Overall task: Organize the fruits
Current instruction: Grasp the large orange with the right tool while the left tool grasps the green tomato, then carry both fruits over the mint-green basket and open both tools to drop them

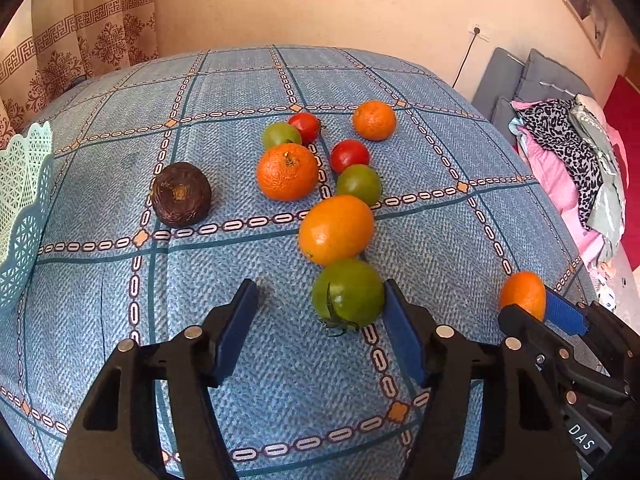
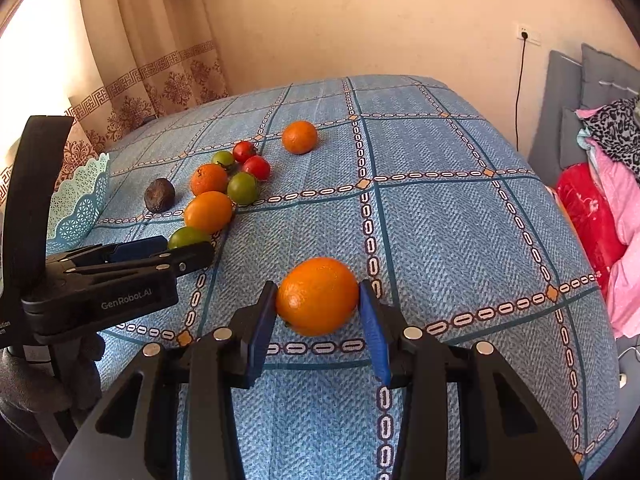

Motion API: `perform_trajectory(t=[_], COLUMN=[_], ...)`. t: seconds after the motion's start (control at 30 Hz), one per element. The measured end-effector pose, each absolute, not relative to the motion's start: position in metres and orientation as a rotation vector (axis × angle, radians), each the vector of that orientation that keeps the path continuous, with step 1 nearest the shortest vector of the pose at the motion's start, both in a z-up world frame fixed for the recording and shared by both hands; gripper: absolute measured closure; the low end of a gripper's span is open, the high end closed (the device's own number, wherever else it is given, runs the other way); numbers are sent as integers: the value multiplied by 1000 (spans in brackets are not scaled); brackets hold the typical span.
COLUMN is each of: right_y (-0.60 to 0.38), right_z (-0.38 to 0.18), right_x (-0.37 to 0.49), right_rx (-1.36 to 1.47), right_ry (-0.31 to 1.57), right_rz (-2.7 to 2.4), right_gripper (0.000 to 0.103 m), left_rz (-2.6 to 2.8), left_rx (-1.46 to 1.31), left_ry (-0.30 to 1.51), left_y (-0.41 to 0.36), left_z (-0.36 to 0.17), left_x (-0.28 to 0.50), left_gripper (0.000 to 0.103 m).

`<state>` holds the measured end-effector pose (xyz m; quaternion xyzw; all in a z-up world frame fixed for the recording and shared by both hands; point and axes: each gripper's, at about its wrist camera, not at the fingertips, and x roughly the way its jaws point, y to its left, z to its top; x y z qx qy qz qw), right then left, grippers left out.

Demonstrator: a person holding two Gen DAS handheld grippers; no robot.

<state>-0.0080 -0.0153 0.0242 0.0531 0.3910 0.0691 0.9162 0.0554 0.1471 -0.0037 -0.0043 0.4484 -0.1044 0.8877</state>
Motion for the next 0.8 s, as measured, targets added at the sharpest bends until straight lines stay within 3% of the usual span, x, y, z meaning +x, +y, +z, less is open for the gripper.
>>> perform_trajectory(t=[0.1, 0.17, 0.8], right_y=[-13, -11, 37], right_z=[24, 24, 34], right_x=[-7, -7, -14], right_rx=[109, 107, 78], right_ry=[808, 809, 803], right_rz=[144, 143, 210], right_gripper=[62, 62, 62], left_rz=[-257, -290, -99], left_rx=[-20, -41, 7], left_ry=[927, 929, 771], left_y=[146, 147, 207], left_z=[-3, -2, 37], left_x=[54, 51, 2], left_gripper=[62, 68, 68])
